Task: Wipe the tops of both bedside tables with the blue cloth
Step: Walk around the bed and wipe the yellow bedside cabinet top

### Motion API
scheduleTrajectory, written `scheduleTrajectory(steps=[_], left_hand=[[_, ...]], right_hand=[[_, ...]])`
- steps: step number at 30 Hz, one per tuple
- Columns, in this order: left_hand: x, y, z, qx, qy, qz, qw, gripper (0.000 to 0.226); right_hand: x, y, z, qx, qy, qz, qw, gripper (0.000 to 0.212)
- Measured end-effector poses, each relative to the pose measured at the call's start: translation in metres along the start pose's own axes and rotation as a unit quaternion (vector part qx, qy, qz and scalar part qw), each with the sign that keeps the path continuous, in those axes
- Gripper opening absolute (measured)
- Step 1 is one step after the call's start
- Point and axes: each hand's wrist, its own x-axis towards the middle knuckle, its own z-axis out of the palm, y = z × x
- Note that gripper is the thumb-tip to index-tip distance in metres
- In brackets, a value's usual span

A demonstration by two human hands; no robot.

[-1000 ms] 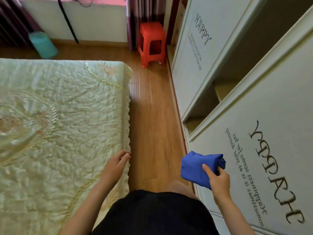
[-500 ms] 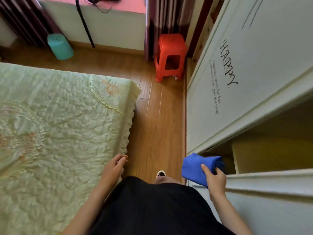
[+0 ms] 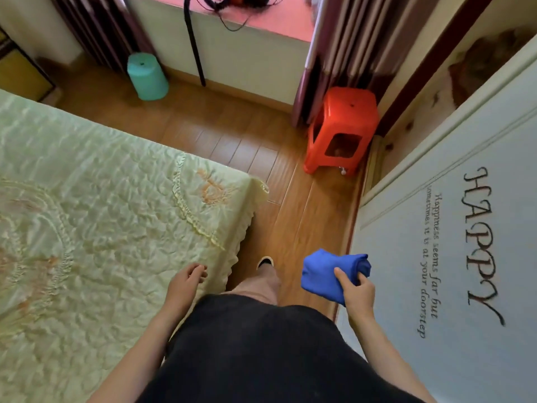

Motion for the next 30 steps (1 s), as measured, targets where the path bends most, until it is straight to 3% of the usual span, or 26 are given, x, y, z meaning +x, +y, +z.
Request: scheduleTrajectory(steps=[3,12,17,22,30], left_hand=[[0.057,0.071,0.006,0.007,-0.028,0.032,0.999,0.028],[0.194,0.256,0.038,0.030,-0.079,0.121,0.989,0.020],[0.271,0.305,0.060,0.011,-0.058,0.088,0.994,0.018],[0.342,0.356,0.071,-0.030,0.025,0.021,0.999,0.019],[0.403,0.416,0.052,-0.135,0.185,-0.076,0.970,0.024]], right_hand=[[0.045,-0.047,0.013,0.007,0.025,0.003,1.000,0.017],[0.182,-0.168,0.028,0.023,0.080,-0.012,0.996,0.025],[0.287,-0.224,0.063,-0.001,0.053,-0.021,0.998,0.029],[0.402,-0.321,0.127,-0.042,-0.024,-0.057,0.997,0.008],[0.500,-0.476,0.282,-0.147,-0.235,-0.156,0.948,0.012]])
